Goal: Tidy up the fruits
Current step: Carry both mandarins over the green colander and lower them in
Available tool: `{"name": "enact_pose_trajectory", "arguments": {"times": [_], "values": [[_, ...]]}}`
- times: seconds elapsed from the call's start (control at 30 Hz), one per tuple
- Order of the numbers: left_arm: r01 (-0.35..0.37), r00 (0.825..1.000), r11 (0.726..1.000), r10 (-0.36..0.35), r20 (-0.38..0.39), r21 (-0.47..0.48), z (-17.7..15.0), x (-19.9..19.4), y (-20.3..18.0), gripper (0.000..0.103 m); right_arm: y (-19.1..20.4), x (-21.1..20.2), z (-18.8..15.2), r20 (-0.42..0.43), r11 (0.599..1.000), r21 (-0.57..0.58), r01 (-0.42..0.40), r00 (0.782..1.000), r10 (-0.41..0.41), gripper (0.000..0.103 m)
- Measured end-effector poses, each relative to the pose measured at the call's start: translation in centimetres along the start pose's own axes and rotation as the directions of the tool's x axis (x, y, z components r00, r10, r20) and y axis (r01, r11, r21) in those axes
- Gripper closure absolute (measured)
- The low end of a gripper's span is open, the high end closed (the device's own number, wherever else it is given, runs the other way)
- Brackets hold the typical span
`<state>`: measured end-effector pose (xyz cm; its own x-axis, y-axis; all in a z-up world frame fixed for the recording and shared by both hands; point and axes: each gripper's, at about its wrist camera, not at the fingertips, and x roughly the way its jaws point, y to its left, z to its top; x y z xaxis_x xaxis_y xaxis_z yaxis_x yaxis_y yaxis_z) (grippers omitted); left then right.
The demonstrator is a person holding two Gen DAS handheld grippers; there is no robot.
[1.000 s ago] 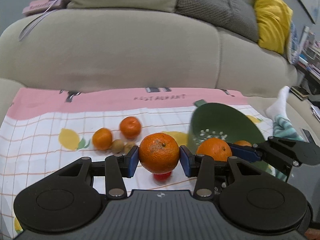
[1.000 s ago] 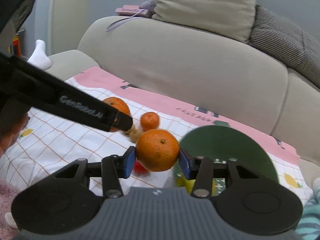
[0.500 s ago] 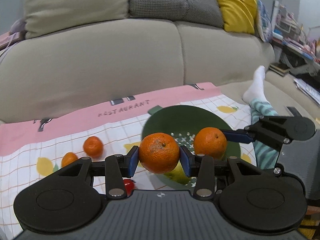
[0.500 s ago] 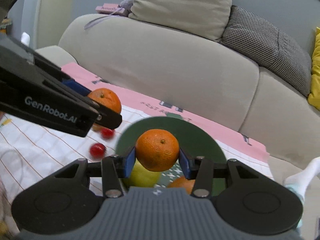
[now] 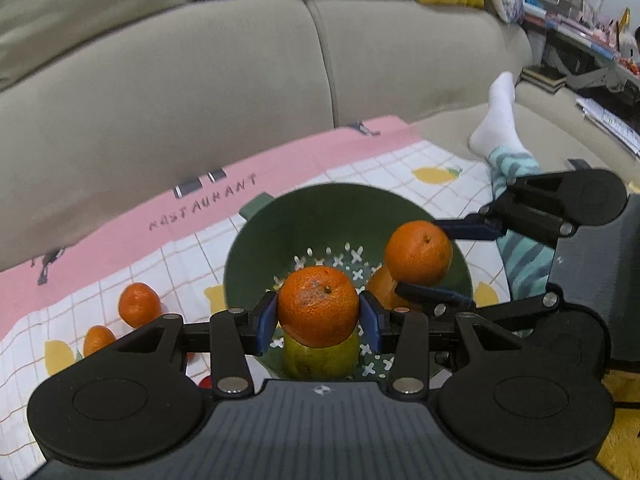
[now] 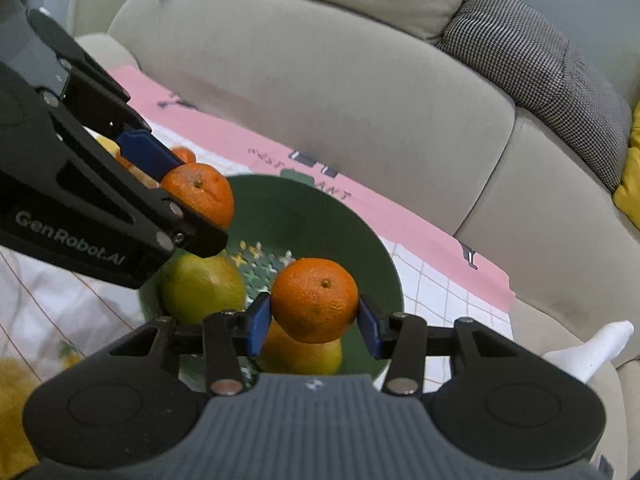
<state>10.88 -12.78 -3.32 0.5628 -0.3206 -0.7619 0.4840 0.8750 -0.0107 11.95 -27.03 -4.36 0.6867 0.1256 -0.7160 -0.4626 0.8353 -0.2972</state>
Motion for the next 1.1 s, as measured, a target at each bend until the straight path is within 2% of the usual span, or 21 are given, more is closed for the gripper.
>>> {"name": "enact_pose_trajectory", "arguments": {"times": [0.47,0.83,1.1], "values": [[0.018,0.992,1.0,-0.02,-0.128,-0.014,1.5,4.5,0.9,0.054,-1.5,4.1,0.6,-0.088,0.998,-0.018,-0.057,0.995,0.055,0.059],[0.014,0.988,1.0,-0.017,-0.151,-0.022,2.4,6.3,2.0,0.054,-1.8,6.1,1.1,-0.118,0.996,-0.022,-0.083,0.99,0.08,0.059],[-0.023,0.981,0.999,0.014,-0.196,-0.043,2.9,8.2,2.5,0.054,-2.5,7.5,1.8,-0.151,0.994,-0.032,-0.104,0.984,0.098,0.059]]}}
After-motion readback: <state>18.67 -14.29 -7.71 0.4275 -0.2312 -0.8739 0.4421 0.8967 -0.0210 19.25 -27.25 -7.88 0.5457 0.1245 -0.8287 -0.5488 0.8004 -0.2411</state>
